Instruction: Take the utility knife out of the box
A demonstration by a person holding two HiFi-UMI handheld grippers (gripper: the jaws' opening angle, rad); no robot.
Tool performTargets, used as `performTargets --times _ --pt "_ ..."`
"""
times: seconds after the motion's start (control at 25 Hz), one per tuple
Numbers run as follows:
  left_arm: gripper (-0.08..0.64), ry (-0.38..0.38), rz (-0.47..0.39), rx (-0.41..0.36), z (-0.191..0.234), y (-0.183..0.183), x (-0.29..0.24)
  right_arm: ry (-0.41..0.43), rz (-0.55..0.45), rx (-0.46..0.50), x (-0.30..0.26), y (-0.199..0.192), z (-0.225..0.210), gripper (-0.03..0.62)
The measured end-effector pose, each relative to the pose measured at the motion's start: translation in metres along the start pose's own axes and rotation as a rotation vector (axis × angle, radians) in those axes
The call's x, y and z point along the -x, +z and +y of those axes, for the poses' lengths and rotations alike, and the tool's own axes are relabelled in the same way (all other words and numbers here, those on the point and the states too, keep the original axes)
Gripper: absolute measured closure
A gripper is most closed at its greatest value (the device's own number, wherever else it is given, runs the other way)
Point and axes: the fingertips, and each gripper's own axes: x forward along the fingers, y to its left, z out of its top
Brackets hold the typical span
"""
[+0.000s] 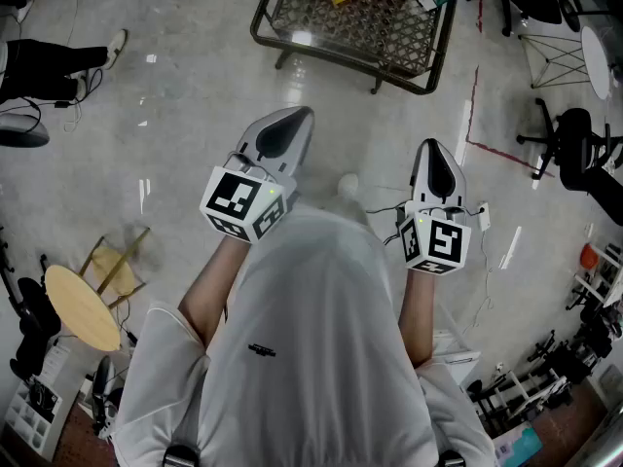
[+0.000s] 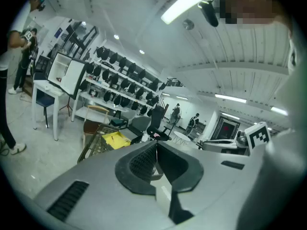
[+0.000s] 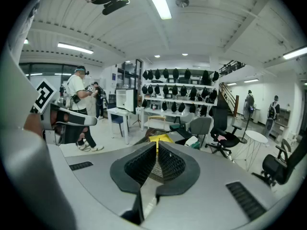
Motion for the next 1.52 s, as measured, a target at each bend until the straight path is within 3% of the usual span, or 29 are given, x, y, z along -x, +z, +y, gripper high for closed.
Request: performTargets --times 0.12,0.36,0.52,0.72,1.04,1.52 --pt "0.555 0.029 -0.010 -0.040 -0.041 -0.007 0.001 0.067 -0.036 0.047 0.029 -0.002 -0.008 0.583" --pt "0.555 0.112 -0.036 -0.101 -0.138 -0.027 0.007 0.294 -0.106 0.111 0.085 -0.013 -0.024 0.589" --pt "0.555 0.178 -0.053 -0.118 -0.173 -0.042 0.004 0.368 -0.126 0.122 0.092 -0.024 -0.042 0.591" --pt "0.555 0.215 -0.056 -0.111 -0.196 -0.056 0.005 0.382 -0.144 0.096 0.104 -0.029 -0.062 0.589" --pt "0.555 0.197 -0.067 -0.138 -0.237 -0.057 -0.005 0.355 -0.175 0.085 0.129 -0.031 -0.097 0.589" --pt "0.555 0.177 -0.066 -0.127 -0.232 -0.050 -0.031 0.342 -0.166 0.072 0.116 -0.026 -0.114 0.589"
